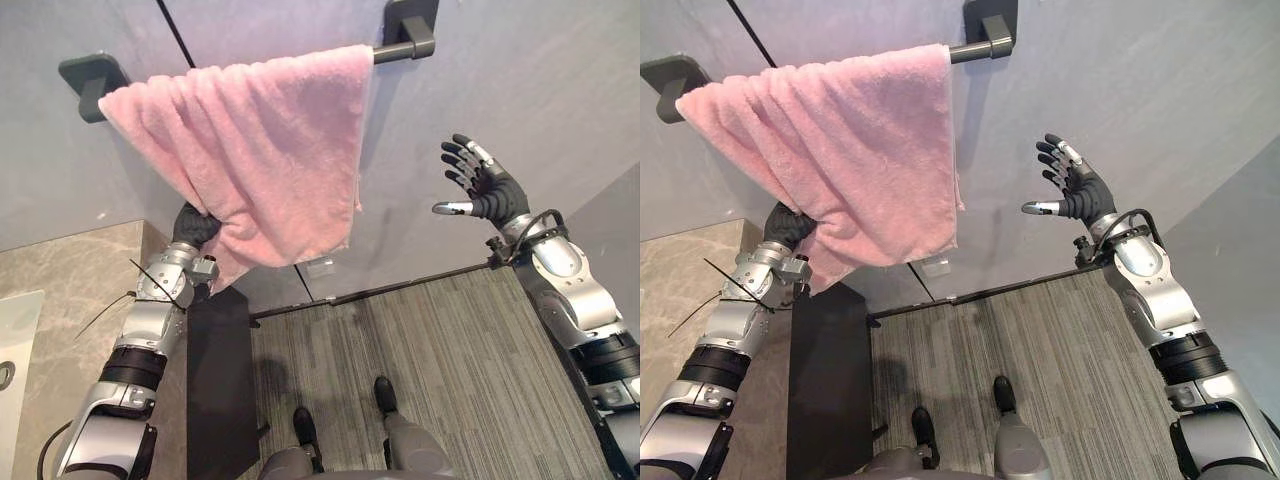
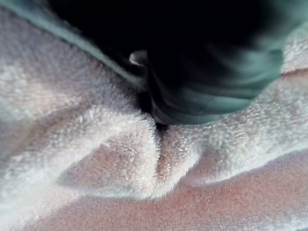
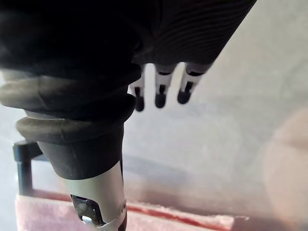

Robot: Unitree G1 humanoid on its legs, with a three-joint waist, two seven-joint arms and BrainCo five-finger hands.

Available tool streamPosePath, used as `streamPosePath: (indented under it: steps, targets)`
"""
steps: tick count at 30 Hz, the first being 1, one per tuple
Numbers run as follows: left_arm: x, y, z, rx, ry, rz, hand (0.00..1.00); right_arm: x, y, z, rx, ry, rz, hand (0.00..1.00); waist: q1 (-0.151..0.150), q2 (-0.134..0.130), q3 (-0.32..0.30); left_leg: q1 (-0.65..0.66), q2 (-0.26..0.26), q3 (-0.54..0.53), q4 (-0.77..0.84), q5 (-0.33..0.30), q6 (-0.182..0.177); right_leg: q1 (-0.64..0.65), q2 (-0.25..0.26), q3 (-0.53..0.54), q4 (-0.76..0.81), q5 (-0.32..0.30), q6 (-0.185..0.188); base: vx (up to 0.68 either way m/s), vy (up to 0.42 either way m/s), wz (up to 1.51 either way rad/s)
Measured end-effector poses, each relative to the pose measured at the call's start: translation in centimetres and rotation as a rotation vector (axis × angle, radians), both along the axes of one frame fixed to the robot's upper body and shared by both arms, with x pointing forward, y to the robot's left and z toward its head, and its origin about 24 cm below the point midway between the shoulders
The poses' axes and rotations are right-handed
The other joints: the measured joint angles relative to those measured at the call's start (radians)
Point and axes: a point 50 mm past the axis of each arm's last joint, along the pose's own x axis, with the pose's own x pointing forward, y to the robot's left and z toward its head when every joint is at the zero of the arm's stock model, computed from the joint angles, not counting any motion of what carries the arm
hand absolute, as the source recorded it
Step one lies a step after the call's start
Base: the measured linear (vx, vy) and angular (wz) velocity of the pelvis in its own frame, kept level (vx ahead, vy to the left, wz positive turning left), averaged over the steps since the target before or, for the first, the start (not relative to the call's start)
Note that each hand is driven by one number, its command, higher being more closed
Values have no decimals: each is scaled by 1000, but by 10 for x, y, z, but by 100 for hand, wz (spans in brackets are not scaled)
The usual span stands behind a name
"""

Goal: Organize washtable

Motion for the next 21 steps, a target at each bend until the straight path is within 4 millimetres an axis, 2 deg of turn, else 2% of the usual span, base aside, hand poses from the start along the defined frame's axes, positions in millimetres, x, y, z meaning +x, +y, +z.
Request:
streamPosePath:
  steps: [3, 6, 11, 14, 15, 17, 21]
  targets:
    - [7, -7, 9, -1, -24, -18, 100, 14, 14, 8, 30, -11, 11, 0, 1, 0, 0, -14, -1, -23, 0, 9, 3, 0, -7, -24, 0, 0, 0, -15, 17, 24]
    - [13, -16, 18, -17, -54, -39, 100, 31, 29, 15, 64, -12, 2, 0, 30, 1, 0, -22, -1, -28, 0, 15, 2, -5, -9, -29, -1, 4, 0, -16, 11, 9]
    - [19, -22, 28, -16, -82, -45, 100, 51, 36, 28, 93, -18, -65, 0, 48, 3, 1, -57, -3, -55, 0, 35, 3, -29, -10, -51, -1, 14, -3, -34, 14, 13]
    - [21, -24, 33, -24, -95, -51, 100, 55, 59, 39, 106, -46, -30, 0, 56, 19, 9, -65, -1, -60, 0, 42, -2, -34, -7, -58, -1, 19, -9, -31, 7, 7]
    - [22, -25, 34, -26, -100, -51, 100, 55, 67, 42, 107, -55, -14, 100, 56, 25, 10, -70, -1, -62, 0, 43, -4, -38, -6, -60, -1, 21, -9, -32, 6, 2]
    - [23, -26, 39, -31, -116, -50, 100, 57, 82, 47, 115, -64, 19, 100, 57, 39, 13, -94, -1, -70, -1, 47, -6, -59, -6, -65, -1, 29, -10, -41, 11, 7]
    - [26, -31, 43, -48, -132, -51, 100, 62, 87, 40, 129, -25, 8, 100, 60, 41, 14, -101, 1, -70, -1, 53, -8, -64, -4, -73, -1, 32, -11, -19, 8, 6]
